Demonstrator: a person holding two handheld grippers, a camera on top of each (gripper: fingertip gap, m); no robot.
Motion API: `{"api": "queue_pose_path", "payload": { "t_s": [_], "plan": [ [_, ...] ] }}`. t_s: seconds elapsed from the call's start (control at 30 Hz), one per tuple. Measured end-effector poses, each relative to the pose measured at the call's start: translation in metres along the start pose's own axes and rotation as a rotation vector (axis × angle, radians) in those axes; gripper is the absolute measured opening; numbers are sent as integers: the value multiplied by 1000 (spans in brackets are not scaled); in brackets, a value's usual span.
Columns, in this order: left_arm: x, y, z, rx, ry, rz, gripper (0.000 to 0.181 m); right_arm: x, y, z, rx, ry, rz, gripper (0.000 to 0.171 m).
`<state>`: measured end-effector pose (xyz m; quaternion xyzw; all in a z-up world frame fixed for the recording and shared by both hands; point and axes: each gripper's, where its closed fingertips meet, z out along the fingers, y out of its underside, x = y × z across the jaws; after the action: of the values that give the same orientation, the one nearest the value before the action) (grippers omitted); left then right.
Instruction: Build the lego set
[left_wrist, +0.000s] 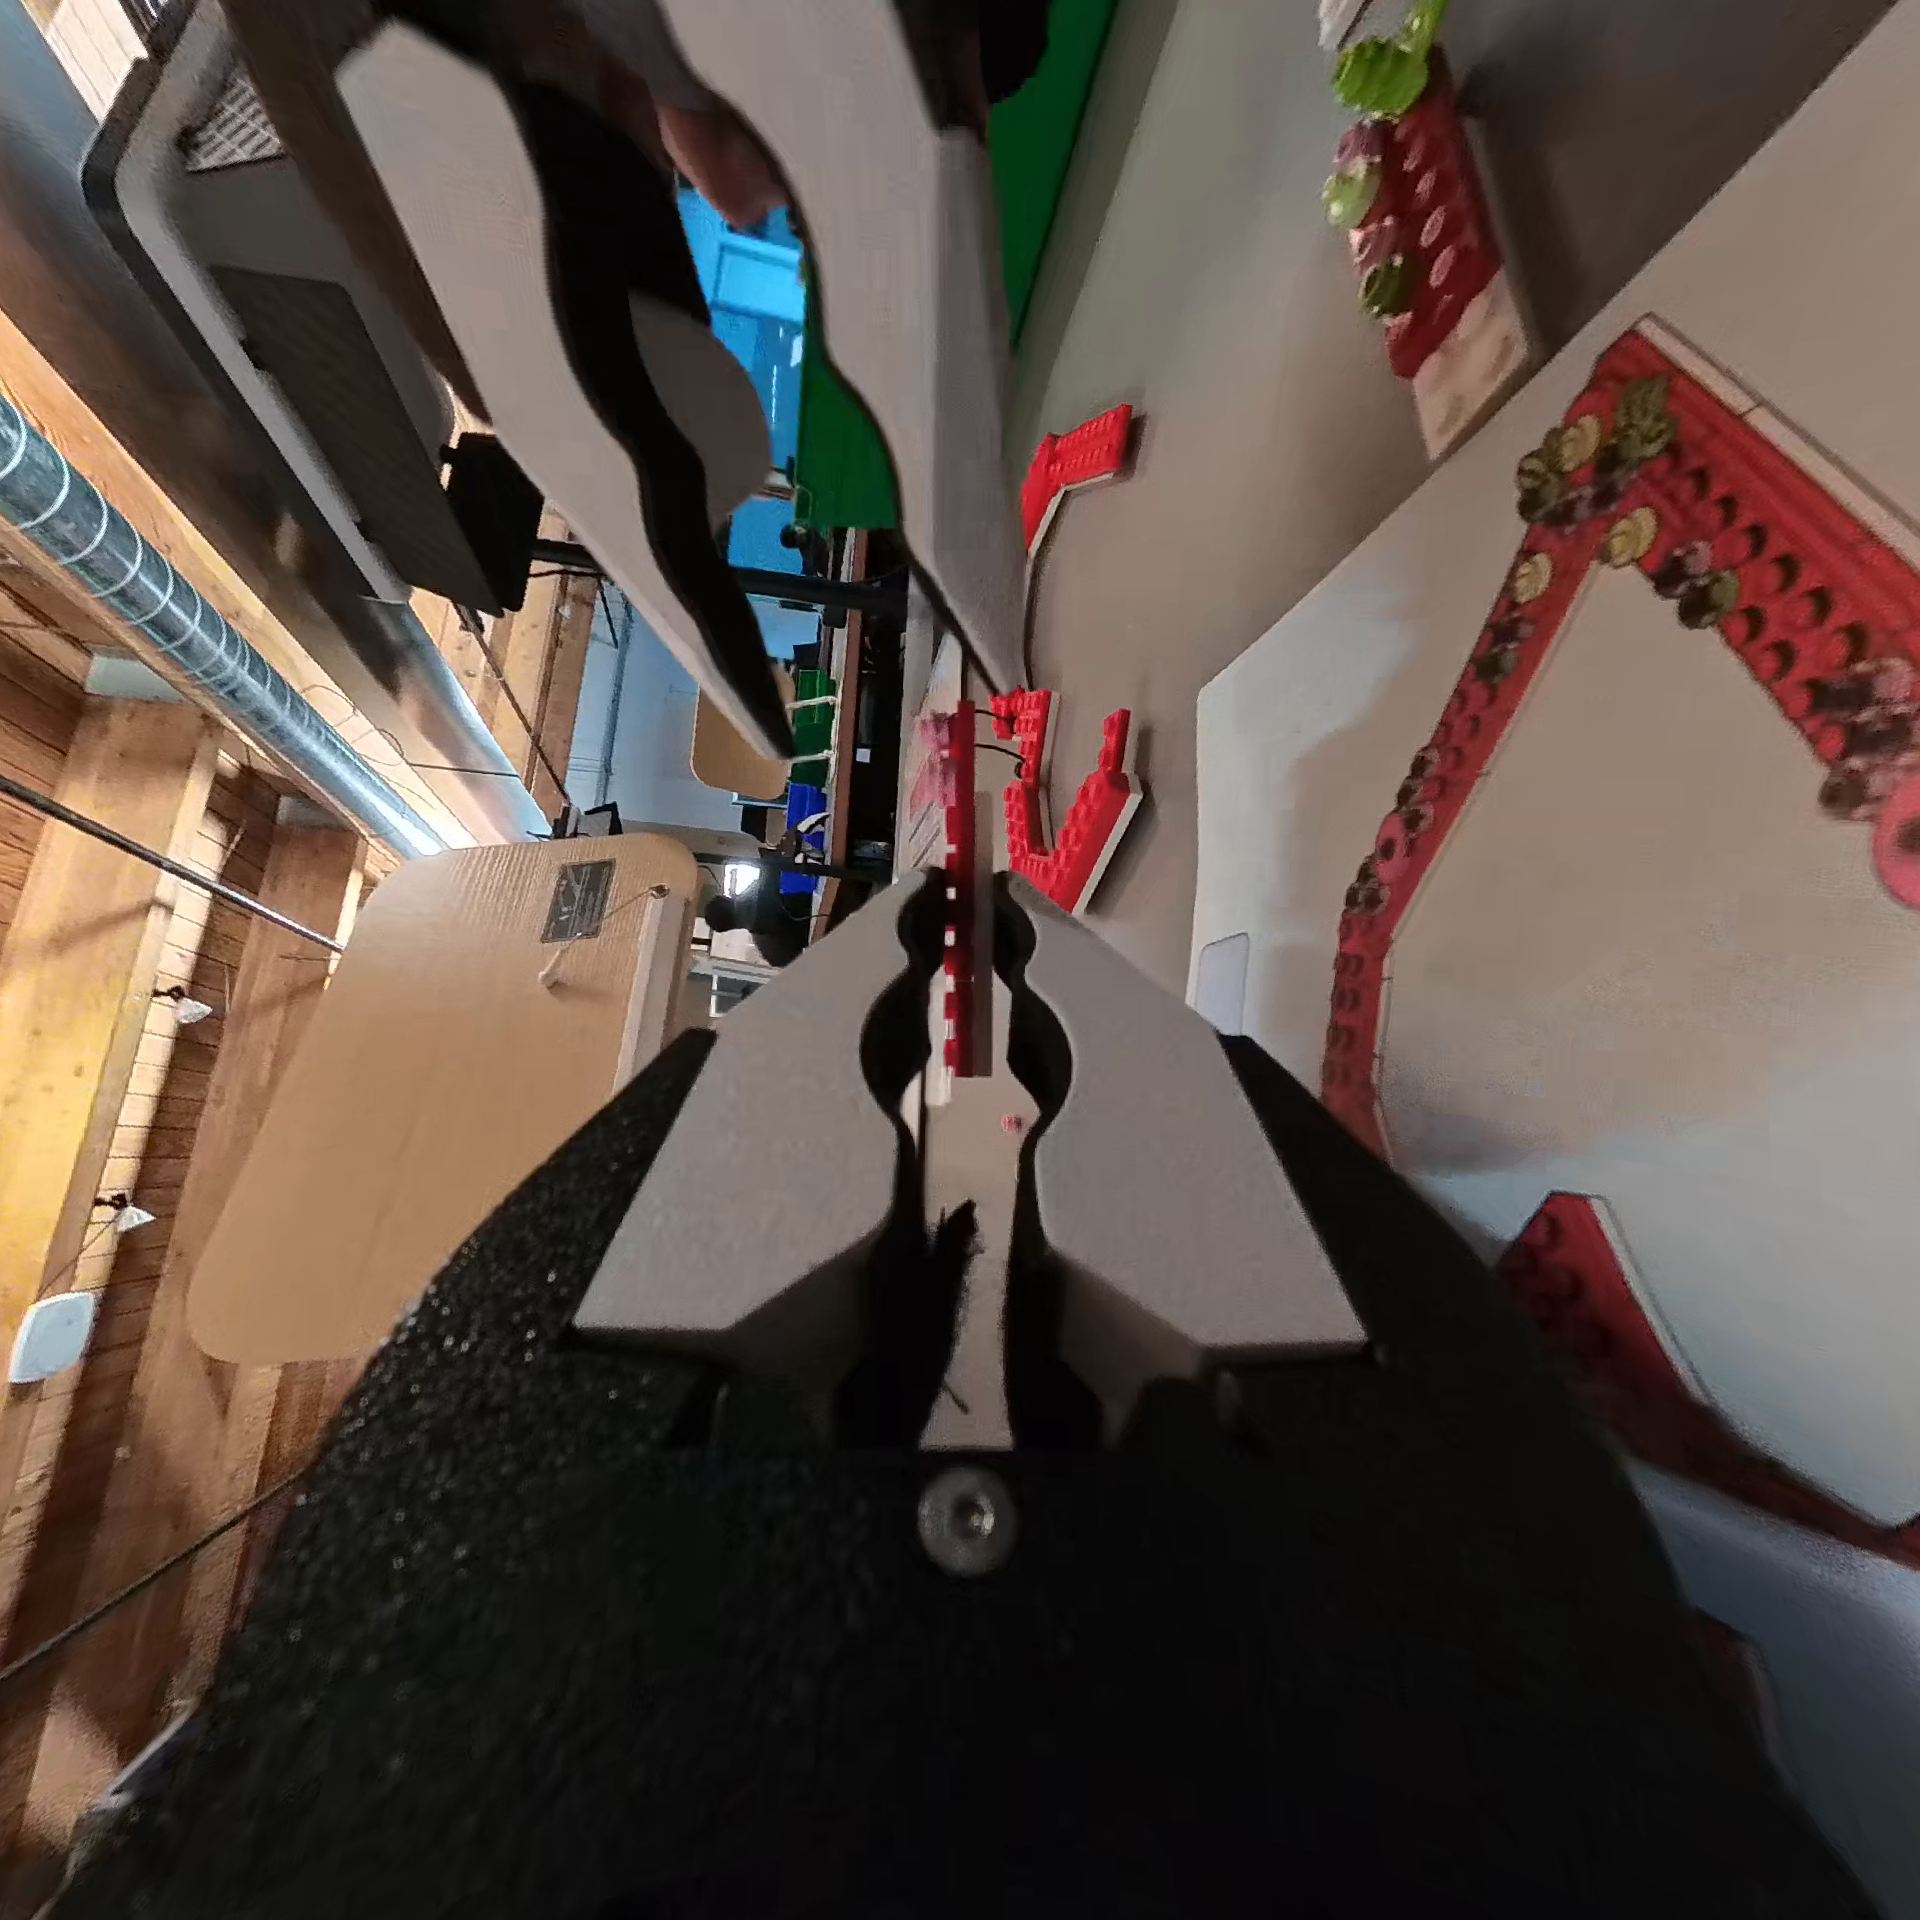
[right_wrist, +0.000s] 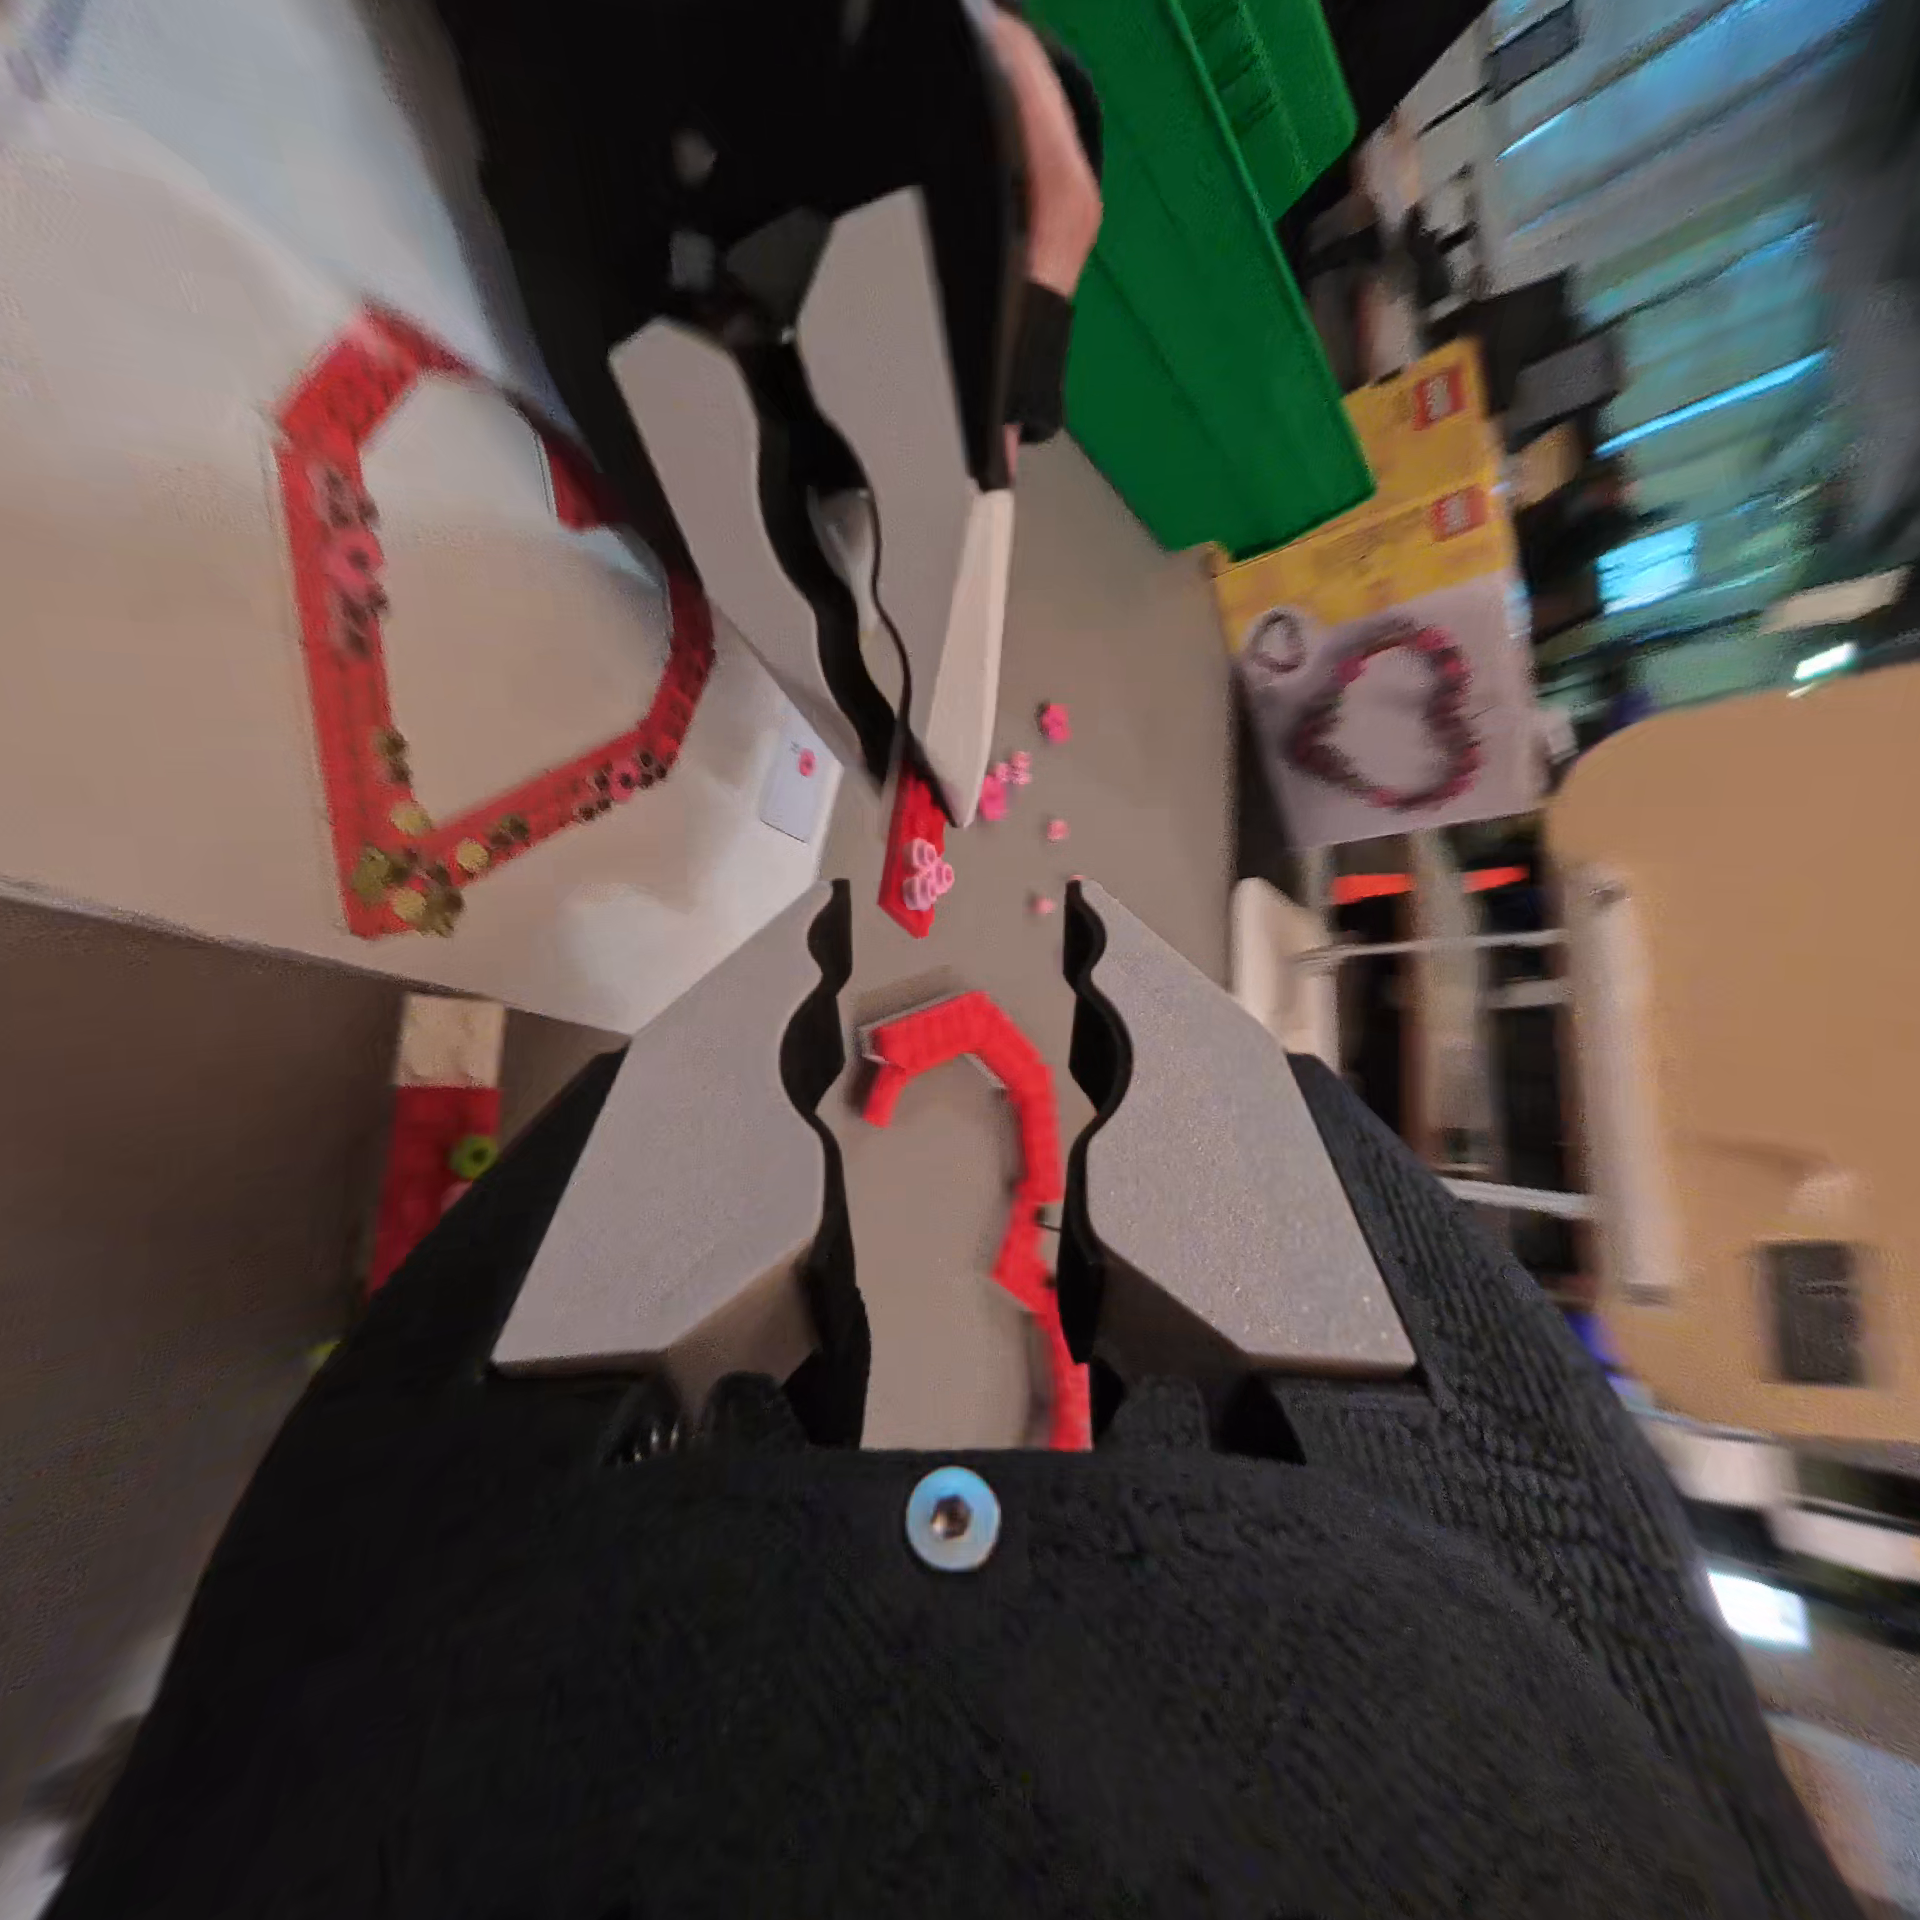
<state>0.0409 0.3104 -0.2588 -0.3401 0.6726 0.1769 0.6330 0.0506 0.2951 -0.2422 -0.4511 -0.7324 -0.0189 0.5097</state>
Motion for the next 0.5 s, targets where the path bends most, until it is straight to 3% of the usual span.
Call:
{"api": "queue_pose_path", "payload": {
  "t_s": [0.17,0.27,0.5],
  "plan": [
    [-1,1,0,-5,-2,-12,5,-9,2,6,-79,122,-267,36],
    [-1,1,0,-5,-2,-22,5,-10,6,9,-119,164,-358,25],
    [1,0,0,-3,11,-20,5,-7,8,11,-134,215,-401,9]
  ]
}}
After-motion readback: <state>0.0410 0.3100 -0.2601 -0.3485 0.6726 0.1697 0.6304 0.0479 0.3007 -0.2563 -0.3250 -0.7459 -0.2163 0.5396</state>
